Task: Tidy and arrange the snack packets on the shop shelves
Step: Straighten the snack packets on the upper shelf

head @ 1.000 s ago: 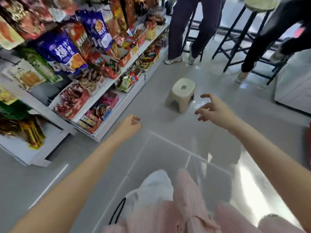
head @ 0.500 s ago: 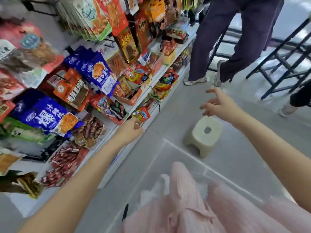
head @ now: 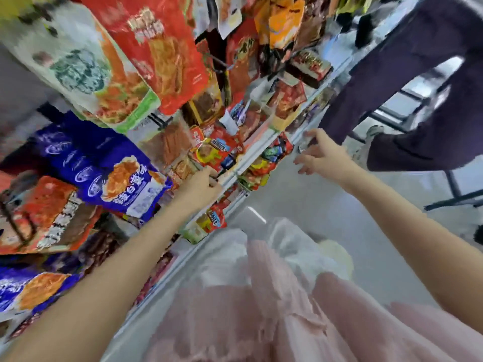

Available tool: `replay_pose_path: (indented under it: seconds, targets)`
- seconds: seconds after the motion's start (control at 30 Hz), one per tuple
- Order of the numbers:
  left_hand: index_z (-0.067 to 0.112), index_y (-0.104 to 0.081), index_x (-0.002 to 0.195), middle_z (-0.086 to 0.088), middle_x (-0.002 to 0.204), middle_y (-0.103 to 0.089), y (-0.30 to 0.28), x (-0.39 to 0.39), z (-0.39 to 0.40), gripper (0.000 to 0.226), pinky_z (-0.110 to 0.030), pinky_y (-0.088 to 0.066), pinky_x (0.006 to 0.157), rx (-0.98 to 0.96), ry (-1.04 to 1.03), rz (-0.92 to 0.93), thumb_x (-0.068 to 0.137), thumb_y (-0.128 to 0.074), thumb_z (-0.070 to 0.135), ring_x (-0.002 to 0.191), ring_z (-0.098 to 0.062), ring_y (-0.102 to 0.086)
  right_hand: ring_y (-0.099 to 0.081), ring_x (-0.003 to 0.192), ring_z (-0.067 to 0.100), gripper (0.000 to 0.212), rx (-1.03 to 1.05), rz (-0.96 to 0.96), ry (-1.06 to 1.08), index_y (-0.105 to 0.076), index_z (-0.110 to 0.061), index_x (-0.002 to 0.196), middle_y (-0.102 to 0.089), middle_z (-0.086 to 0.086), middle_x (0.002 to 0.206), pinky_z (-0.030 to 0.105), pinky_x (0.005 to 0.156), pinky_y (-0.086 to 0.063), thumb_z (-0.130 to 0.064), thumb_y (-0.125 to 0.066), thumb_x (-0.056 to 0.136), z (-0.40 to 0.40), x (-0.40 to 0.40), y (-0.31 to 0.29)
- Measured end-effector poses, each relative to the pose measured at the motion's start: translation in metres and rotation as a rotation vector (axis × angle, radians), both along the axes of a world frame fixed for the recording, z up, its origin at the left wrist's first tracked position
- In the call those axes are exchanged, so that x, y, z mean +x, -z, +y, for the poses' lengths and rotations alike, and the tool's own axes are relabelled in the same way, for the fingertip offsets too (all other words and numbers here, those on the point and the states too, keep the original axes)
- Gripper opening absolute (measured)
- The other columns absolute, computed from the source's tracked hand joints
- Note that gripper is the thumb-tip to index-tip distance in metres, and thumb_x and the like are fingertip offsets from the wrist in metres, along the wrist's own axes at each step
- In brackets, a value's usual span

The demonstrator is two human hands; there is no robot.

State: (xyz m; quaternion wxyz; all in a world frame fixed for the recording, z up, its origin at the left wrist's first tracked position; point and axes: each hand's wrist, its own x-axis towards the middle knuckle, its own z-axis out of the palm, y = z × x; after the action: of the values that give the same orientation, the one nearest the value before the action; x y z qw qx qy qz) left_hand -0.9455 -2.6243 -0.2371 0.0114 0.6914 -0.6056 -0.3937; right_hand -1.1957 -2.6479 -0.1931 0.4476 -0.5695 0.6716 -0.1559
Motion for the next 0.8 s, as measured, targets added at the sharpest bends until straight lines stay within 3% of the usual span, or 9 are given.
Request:
replay_pose_path:
  seconds: [0.03, 0.2, 0.3, 0.4, 0.5, 0.6, 0.7, 0.8]
  targets:
    - [0.011, -0.042, 0.129, 0.006, 0.089, -0.051, 0.003, -0.005, -0.017, 0.034, -0.032, -0.045, 0.059, 0.006, 0.009, -0.015, 0.096, -0.041, 0.02, 0.071, -0.015, -0.054, -0.066, 0.086, 0.034, 0.046, 0.017, 0.003, -0.003, -0.033, -0.013, 0.13, -0.067, 0.019, 0.099, 0.046, 0.085, -0.053, -0.008, -0.053, 0.089, -0.018, -0.004, 0.004]
    - [0.009, -0.043, 0.128, -0.006, 0.109, -0.056, 0.021, -0.025, -0.075, 0.036, -0.039, -0.048, 0.082, -0.027, -0.119, 0.031, 0.093, -0.047, 0.016, 0.097, -0.025, -0.058, -0.064, 0.083, 0.032, 0.048, 0.07, 0.055, -0.137, -0.032, -0.011, 0.132, -0.065, 0.018, 0.098, 0.043, 0.082, -0.052, -0.009, -0.053, 0.088, -0.112, -0.011, 0.041]
    - [0.009, -0.045, 0.125, -0.01, 0.114, -0.059, 0.048, -0.04, -0.093, 0.034, -0.04, -0.049, 0.083, -0.094, -0.234, -0.02, 0.091, -0.05, 0.013, 0.099, -0.027, -0.058, -0.056, 0.079, 0.028, 0.047, 0.005, 0.146, -0.377, -0.032, -0.005, 0.131, -0.059, 0.017, 0.095, 0.034, 0.07, -0.045, -0.01, -0.053, 0.089, -0.158, -0.005, 0.077]
    - [0.01, -0.048, 0.123, -0.013, 0.116, -0.059, 0.092, -0.055, -0.119, 0.033, -0.038, -0.044, 0.085, -0.153, -0.286, -0.168, 0.09, -0.05, 0.012, 0.104, -0.03, -0.055, -0.058, 0.089, 0.032, 0.05, -0.024, 0.228, -0.693, -0.029, -0.003, 0.134, -0.06, 0.014, 0.103, 0.038, 0.082, -0.044, -0.012, -0.051, 0.09, -0.209, 0.0, 0.127]
    - [0.011, -0.049, 0.126, -0.01, 0.132, -0.049, 0.147, -0.062, -0.148, 0.037, -0.037, -0.033, 0.1, -0.278, -0.218, -0.303, 0.089, -0.049, 0.012, 0.124, -0.027, -0.041, -0.056, 0.093, 0.036, 0.053, -0.215, 0.367, -0.932, -0.024, -0.007, 0.138, -0.054, 0.019, 0.113, 0.044, 0.077, -0.047, -0.014, -0.048, 0.092, -0.257, -0.008, 0.167]
    - [0.009, -0.053, 0.122, -0.011, 0.126, -0.053, 0.211, -0.055, -0.163, 0.037, -0.036, -0.03, 0.098, -0.559, -0.198, -0.391, 0.084, -0.051, 0.007, 0.116, -0.031, -0.044, -0.057, 0.081, 0.041, 0.056, -0.601, 0.493, -0.995, -0.022, -0.007, 0.142, -0.055, 0.024, 0.101, 0.046, 0.067, -0.049, -0.013, -0.047, 0.092, -0.296, -0.016, 0.221]
    - [0.002, -0.055, 0.115, -0.022, 0.116, -0.055, 0.266, -0.048, -0.147, 0.038, -0.036, -0.029, 0.091, -0.747, -0.354, -0.431, 0.078, -0.05, 0.005, 0.106, -0.038, -0.048, -0.056, 0.076, 0.043, 0.054, -0.873, 0.392, -1.035, -0.027, 0.002, 0.139, -0.054, 0.022, 0.082, 0.036, 0.061, -0.039, -0.009, -0.048, 0.09, -0.307, 0.004, 0.269]
    - [0.004, -0.057, 0.11, -0.021, 0.114, -0.054, 0.304, -0.035, -0.13, 0.036, -0.036, -0.029, 0.09, -0.807, -0.344, -0.448, 0.076, -0.046, 0.01, 0.106, -0.036, -0.048, -0.053, 0.091, 0.038, 0.057, -0.973, 0.255, -1.128, -0.026, -0.003, 0.14, -0.057, 0.023, 0.104, 0.04, 0.073, -0.04, -0.011, -0.048, 0.087, -0.304, 0.023, 0.306]
